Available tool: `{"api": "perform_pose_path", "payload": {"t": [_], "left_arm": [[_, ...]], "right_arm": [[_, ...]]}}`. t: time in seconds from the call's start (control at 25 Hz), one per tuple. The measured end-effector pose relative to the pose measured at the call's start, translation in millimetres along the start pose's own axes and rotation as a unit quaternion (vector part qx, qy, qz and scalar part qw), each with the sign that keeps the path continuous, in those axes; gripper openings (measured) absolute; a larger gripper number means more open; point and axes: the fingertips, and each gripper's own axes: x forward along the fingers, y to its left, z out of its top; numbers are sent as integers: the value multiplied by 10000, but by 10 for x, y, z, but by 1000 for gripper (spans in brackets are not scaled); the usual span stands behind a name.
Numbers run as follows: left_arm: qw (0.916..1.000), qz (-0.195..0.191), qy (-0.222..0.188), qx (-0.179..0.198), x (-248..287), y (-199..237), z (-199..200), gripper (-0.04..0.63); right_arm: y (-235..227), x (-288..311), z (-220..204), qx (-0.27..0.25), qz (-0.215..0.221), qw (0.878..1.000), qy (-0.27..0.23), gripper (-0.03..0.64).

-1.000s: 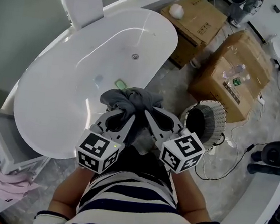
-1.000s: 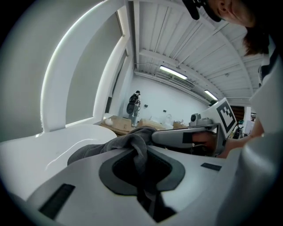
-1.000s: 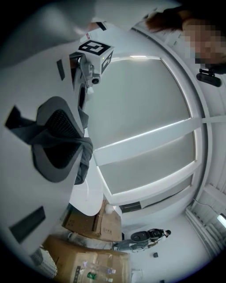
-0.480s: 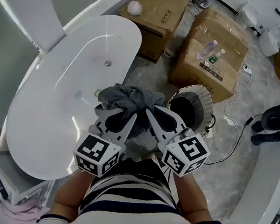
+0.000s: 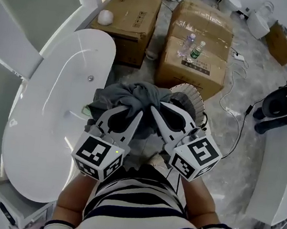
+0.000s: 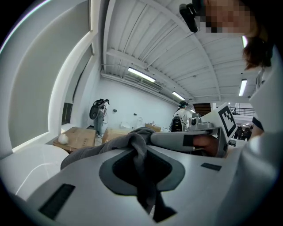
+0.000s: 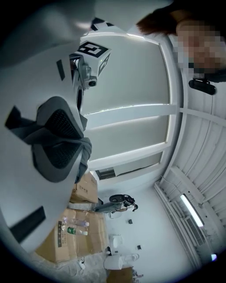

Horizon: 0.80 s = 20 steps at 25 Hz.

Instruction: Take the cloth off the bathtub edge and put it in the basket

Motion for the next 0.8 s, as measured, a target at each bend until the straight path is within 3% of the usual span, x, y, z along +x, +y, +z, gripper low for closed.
{"api": "perform_pose_path", "payload": {"t": [0.48,0.8], "left_arm": [[9960,-857,-225,132,1115,-683,407,49],[9899,-1384,14,305,1745,-1193,280,49]], "right_arm": [[-1057,-669,496,-200,-764,9957,-491,55],[-1681,-1159,424,-77,-1367,9890,-567,55]]}}
